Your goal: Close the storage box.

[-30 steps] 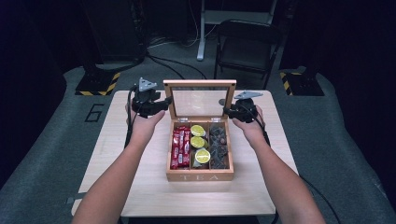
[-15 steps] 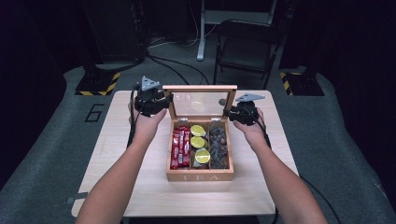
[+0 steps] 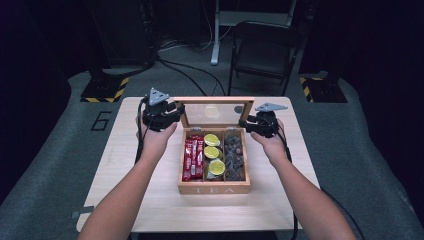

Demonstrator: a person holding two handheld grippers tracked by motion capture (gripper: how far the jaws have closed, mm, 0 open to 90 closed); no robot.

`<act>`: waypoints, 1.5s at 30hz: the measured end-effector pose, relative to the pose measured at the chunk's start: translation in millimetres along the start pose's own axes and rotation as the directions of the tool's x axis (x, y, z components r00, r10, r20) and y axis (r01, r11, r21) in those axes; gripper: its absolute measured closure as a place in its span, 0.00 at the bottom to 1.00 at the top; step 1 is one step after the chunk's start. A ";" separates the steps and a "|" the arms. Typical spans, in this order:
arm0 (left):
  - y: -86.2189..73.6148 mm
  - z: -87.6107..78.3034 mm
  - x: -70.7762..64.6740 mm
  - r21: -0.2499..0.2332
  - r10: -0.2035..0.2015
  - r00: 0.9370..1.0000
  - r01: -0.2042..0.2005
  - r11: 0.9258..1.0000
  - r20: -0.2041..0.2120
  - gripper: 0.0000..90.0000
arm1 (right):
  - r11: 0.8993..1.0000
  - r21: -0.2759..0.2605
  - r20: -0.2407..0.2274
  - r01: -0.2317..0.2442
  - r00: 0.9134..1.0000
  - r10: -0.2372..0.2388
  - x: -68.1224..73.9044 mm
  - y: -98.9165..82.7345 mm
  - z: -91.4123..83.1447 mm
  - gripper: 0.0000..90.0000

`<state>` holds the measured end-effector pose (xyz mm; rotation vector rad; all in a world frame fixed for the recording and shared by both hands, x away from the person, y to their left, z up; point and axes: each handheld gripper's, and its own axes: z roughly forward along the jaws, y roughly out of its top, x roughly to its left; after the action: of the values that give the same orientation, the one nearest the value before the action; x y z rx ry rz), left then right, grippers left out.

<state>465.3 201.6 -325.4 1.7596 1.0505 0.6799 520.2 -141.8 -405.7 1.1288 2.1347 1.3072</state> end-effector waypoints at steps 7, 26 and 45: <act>-9.2 -8.2 -4.9 -0.003 0.029 1.000 -0.029 1.000 0.009 0.70 | 1.000 0.000 0.007 0.011 1.000 -0.011 8.7 0.3 -12.6 0.61; -49.2 -32.2 -20.3 -0.002 0.045 0.998 -0.045 0.999 0.045 0.69 | 0.997 -0.082 -0.071 0.014 0.997 -0.019 32.3 -9.0 -58.4 0.53; -82.8 -44.1 -28.1 0.019 0.022 0.996 -0.024 1.000 0.089 0.68 | 0.989 -0.093 -0.090 0.119 0.988 -0.127 56.8 -23.3 -90.7 0.49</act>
<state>387.1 211.8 -383.5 1.8052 0.9806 0.6015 414.9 -152.3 -377.4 0.9016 2.1544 1.4088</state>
